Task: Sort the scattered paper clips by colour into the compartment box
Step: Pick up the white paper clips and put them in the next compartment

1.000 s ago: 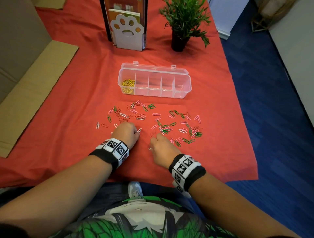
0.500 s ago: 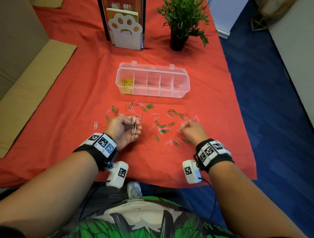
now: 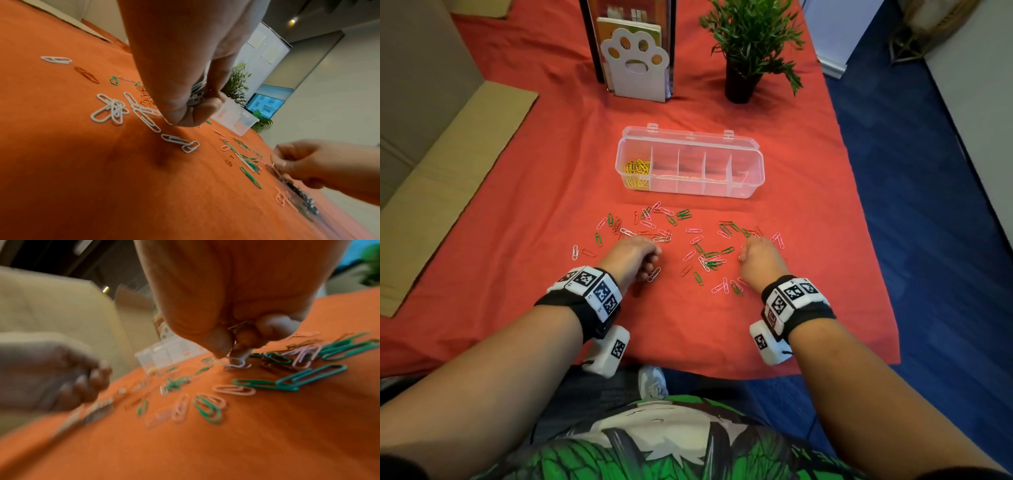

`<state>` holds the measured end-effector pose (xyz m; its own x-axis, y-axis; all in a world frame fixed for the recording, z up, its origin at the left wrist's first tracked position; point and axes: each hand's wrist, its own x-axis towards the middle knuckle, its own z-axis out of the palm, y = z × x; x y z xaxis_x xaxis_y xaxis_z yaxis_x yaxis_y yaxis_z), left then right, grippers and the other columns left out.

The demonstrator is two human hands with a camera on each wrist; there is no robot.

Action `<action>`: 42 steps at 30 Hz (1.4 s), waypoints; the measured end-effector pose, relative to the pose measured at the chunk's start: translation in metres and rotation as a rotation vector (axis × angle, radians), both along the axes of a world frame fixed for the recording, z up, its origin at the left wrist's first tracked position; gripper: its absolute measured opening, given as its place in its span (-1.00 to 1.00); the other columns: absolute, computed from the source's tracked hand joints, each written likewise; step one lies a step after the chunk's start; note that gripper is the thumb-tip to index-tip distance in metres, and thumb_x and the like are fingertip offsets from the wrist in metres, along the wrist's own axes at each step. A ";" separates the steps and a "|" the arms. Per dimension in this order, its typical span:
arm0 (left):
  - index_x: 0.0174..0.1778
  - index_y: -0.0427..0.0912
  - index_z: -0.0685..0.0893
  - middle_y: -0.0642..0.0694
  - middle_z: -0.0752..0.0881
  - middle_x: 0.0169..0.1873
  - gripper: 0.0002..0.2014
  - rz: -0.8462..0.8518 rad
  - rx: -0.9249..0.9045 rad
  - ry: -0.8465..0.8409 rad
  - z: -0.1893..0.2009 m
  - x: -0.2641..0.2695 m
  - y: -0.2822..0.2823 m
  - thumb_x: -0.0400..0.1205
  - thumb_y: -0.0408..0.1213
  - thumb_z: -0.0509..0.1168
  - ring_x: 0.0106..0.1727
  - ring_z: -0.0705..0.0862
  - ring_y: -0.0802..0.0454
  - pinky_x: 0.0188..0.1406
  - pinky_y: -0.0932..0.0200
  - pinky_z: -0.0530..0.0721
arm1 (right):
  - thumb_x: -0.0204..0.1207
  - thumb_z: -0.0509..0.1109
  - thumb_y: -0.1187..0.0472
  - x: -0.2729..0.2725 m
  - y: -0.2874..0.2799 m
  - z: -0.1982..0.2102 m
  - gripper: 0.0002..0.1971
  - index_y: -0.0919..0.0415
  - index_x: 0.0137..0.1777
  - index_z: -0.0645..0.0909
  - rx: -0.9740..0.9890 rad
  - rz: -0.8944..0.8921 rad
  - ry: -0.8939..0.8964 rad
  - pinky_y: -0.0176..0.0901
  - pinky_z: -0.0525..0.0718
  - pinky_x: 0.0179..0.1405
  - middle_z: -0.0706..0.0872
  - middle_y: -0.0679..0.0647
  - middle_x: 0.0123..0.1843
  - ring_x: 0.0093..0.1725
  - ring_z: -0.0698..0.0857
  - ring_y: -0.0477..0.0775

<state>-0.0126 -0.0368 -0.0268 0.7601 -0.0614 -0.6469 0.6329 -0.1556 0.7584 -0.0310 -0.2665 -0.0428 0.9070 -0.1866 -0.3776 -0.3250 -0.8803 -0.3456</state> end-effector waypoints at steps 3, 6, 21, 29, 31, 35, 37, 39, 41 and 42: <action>-0.47 -0.09 0.53 -0.03 0.46 -0.56 -0.71 -0.149 0.293 -0.131 -0.006 -0.001 0.004 0.61 -0.27 0.22 -0.58 0.41 0.08 -0.56 0.28 0.33 | 0.50 0.16 0.38 0.000 -0.002 0.003 -0.83 0.11 -0.19 0.49 0.291 -0.211 -0.003 -0.21 0.49 -0.26 0.57 0.01 -0.26 -0.21 0.57 0.10; -0.48 -0.09 0.54 -0.09 0.66 -0.41 -0.73 -0.370 0.675 -0.285 -0.007 -0.003 0.010 0.49 -0.12 0.40 -0.27 0.64 -0.10 -0.23 0.15 0.51 | 0.56 0.11 0.40 -0.003 -0.001 0.002 -0.72 0.03 -0.22 0.51 0.695 -0.437 0.020 -0.28 0.35 -0.53 0.51 -0.02 -0.35 -0.40 0.43 -0.04; -0.15 -0.28 0.71 -0.27 0.77 -0.15 -0.82 -0.631 0.752 -0.332 -0.012 -0.006 0.005 0.58 -0.27 0.24 -0.04 0.71 -0.20 -0.06 0.07 0.59 | 0.59 0.14 0.36 -0.011 0.035 0.015 -0.74 0.15 -0.21 0.62 1.081 -0.451 0.226 -0.31 0.31 -0.58 0.42 -0.02 -0.43 -0.54 0.35 -0.13; -0.31 -0.06 0.40 -0.04 0.49 -0.41 -0.74 0.137 -0.203 0.104 0.007 0.010 0.018 0.71 -0.36 0.03 -0.52 0.46 0.14 -0.66 0.40 0.42 | 0.48 0.30 0.29 -0.012 0.084 0.004 -0.81 0.24 0.04 0.67 0.237 0.365 -0.069 -0.15 0.54 0.05 0.63 0.24 0.01 0.01 0.62 0.19; -0.23 -0.07 0.46 -0.04 0.49 -0.40 -0.74 0.224 -0.312 0.134 0.011 0.013 0.023 0.72 -0.37 -0.02 -0.55 0.54 0.14 -0.59 0.36 0.57 | 0.41 0.32 0.32 -0.015 0.096 0.002 -0.78 0.25 0.06 0.59 0.110 0.548 -0.145 0.01 0.57 0.09 0.59 0.26 0.02 0.10 0.58 0.29; -0.21 -0.11 0.54 -0.03 0.43 -0.46 -0.84 0.206 -0.157 0.060 0.007 0.018 0.023 0.67 -0.32 0.14 -0.55 0.50 0.16 -0.63 0.37 0.61 | 0.41 0.17 0.41 -0.024 0.116 0.007 -0.75 0.29 0.09 0.47 -0.092 0.809 -0.236 0.15 0.57 -0.02 0.56 0.27 0.05 0.10 0.55 0.32; -0.27 -0.11 0.58 -0.01 0.49 -0.55 -0.87 0.100 0.057 -0.071 0.000 0.021 0.020 0.60 -0.29 0.28 -0.62 0.45 0.18 -0.64 0.33 0.52 | 0.44 -0.15 0.32 -0.027 0.119 0.006 -0.60 0.30 0.10 0.47 -0.127 0.846 -0.239 0.16 0.57 -0.03 0.57 0.28 0.06 0.11 0.56 0.32; -0.33 -0.10 0.65 0.03 0.55 -0.59 -0.87 -0.123 0.371 -0.277 -0.004 0.023 0.017 0.52 -0.20 0.38 -0.55 0.50 0.09 -0.44 0.23 0.47 | 0.36 -0.32 0.25 -0.030 0.119 0.002 -0.46 0.30 0.08 0.47 -0.155 0.839 -0.244 0.17 0.57 -0.05 0.59 0.28 0.04 0.08 0.58 0.33; -0.24 -0.13 0.74 -0.06 0.65 -0.45 -0.90 -0.327 0.642 -0.451 -0.004 0.024 0.010 0.50 -0.19 0.39 -0.32 0.60 -0.03 -0.25 0.15 0.48 | 0.43 -0.20 0.31 -0.029 0.112 -0.002 -0.56 0.32 0.09 0.47 -0.138 0.767 -0.205 0.16 0.57 0.02 0.60 0.31 0.06 0.10 0.59 0.35; -0.18 -0.15 0.77 -0.12 0.71 -0.33 -0.88 -0.395 0.719 -0.526 -0.005 0.024 0.007 0.50 -0.20 0.38 -0.20 0.65 -0.08 -0.16 0.14 0.50 | 0.46 -0.06 0.36 -0.027 0.106 -0.003 -0.66 0.33 0.12 0.48 -0.090 0.699 -0.169 0.14 0.55 0.10 0.60 0.32 0.09 0.14 0.58 0.35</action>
<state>0.0118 -0.0301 -0.0318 0.9720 -0.0971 -0.2139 0.0434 -0.8206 0.5699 -0.0578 -0.1600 -0.0462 0.8701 0.4348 -0.2321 0.3762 -0.8901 -0.2574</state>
